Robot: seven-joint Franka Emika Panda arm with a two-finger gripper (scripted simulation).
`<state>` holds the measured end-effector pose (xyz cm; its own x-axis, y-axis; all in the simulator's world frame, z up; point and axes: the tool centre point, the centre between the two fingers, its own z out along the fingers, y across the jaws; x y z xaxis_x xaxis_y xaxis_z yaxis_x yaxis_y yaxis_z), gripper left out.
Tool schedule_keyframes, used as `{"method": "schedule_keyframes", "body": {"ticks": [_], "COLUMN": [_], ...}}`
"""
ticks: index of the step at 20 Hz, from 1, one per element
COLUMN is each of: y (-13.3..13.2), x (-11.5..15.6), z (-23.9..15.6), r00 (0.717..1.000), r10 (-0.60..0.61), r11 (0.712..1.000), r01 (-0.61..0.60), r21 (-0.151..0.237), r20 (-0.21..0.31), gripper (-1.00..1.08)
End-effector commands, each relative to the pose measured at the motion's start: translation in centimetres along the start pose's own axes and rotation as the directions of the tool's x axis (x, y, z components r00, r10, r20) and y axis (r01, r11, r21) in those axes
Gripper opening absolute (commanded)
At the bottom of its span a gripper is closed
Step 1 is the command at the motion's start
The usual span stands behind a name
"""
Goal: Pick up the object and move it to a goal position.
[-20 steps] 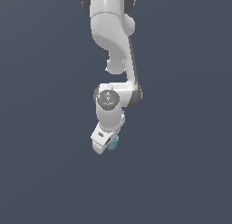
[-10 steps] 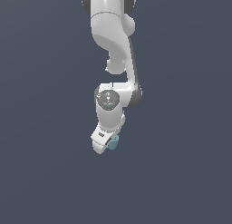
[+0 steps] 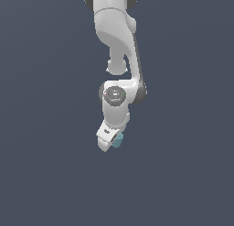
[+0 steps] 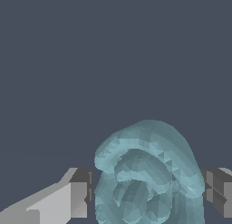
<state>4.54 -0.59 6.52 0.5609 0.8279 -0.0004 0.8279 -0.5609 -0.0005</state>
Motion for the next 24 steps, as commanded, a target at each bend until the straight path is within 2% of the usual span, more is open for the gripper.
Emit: {"method": "schedule_keyframes", "body": {"ticks": [1,16,24], "y": [-1.2,-13.0,-16.5], "x": [0.4,3.9,5.1], "z": [-0.3,-3.3,-4.2], "r00": [1.000,1.000,1.000], "r10": [-0.001,-0.001,-0.001], "r11": [1.000,1.000,1.000], "r01": [0.001,0.001,0.001], "r21": [0.000,-0.001,-0.001], "r20": [0.000,0.001,0.001], "gripper": [-1.00,-1.00,-1.00]}}
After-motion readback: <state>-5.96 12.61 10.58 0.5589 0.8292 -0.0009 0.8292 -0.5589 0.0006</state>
